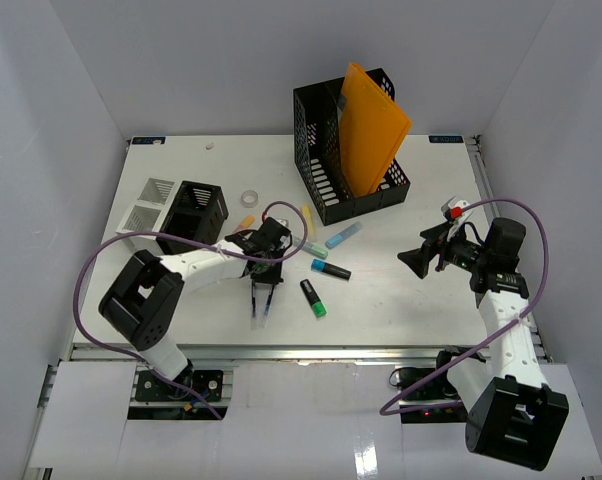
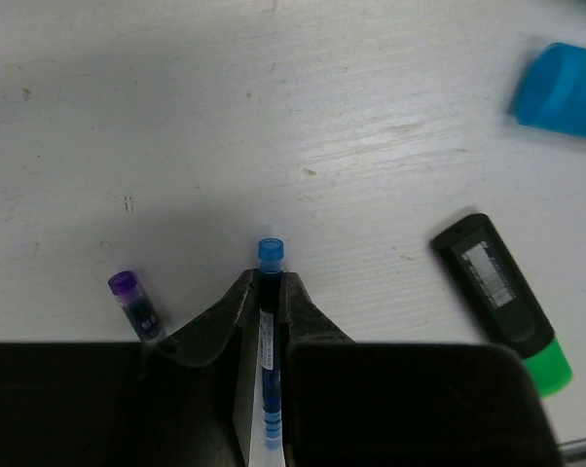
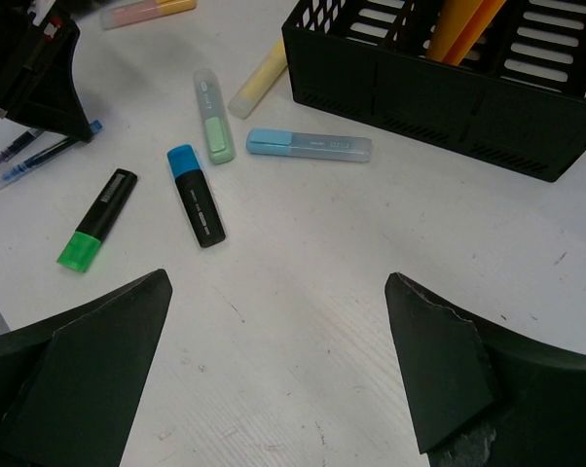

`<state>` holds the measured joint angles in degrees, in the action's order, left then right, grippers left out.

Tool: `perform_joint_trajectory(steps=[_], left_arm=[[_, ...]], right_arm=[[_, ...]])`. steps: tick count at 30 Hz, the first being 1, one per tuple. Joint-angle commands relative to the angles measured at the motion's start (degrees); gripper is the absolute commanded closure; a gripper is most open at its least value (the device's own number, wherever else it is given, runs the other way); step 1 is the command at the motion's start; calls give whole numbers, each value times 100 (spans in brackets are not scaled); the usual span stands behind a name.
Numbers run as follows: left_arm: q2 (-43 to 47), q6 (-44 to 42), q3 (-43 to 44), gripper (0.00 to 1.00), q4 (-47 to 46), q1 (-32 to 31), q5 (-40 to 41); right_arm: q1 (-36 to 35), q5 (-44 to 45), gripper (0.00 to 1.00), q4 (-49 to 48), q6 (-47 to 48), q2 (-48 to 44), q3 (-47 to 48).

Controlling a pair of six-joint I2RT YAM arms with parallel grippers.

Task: Organize the desk

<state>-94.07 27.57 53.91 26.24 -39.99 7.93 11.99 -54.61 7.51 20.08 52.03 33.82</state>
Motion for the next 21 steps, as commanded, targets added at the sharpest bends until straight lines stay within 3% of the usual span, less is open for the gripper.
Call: perform_joint_trajectory(steps=[1, 10, 16, 21], left_arm=[[899, 51, 340, 98, -313, -27, -340], [2477, -721, 716, 100, -1345, 211, 280], [3207, -1140, 164, 100, -3317, 1416, 502], [2657, -1378, 349, 100, -4137, 2377, 565]], right_arm=[[36, -151, 3, -153, -30, -110, 32], [43, -184, 3, -160, -45, -167, 37], [40, -211, 3, -159, -48, -188, 37], [49, -208, 3, -160, -56, -207, 37]])
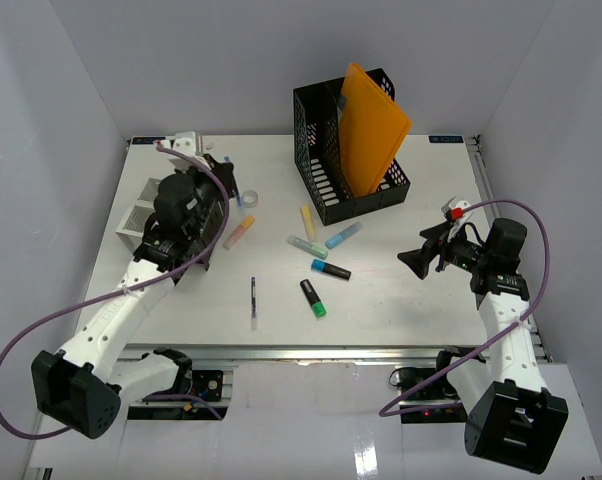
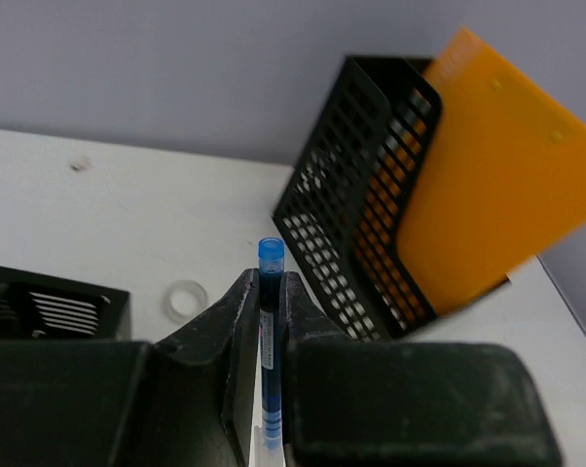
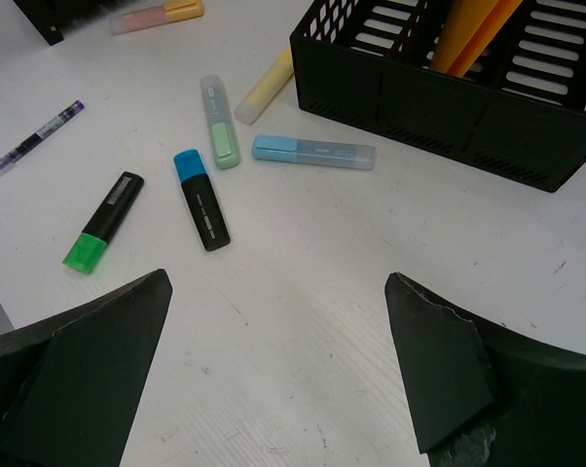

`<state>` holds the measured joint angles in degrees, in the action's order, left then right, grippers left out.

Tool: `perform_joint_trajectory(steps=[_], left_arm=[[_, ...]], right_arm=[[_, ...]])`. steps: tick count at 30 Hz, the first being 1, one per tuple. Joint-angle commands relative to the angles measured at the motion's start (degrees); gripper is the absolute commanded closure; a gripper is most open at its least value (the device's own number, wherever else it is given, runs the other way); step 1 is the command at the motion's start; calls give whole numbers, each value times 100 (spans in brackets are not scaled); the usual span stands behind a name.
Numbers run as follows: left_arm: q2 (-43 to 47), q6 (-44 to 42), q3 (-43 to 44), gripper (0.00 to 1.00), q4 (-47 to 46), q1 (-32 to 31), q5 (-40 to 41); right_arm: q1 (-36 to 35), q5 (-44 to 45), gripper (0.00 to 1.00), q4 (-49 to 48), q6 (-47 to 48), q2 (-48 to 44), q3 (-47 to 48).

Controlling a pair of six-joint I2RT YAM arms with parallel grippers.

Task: Organize the desk

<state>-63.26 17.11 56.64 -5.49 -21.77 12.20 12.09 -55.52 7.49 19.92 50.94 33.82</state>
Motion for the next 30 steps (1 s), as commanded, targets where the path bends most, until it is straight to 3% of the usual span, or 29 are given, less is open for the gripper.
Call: perform_joint_trajectory(steps=[1, 6, 11, 19, 30], left_arm=[[-554, -368, 86, 100, -1165, 704, 115], [-1110, -581, 41, 100, -2175, 1291, -249], [-1521, -643, 18, 100, -2573, 1667, -382], [-1997, -872, -111, 100, -2920, 1817, -693], [-1980, -908, -712, 100, -3164, 1846, -620]], right_arm=[[44, -117, 3, -162, -39, -104, 34], [82, -147, 3, -160, -48, -110, 29], [92, -194, 3, -169, -50, -93, 35], [92, -191, 3, -163, -46, -84, 45], [104, -178, 3, -165, -32, -84, 42]])
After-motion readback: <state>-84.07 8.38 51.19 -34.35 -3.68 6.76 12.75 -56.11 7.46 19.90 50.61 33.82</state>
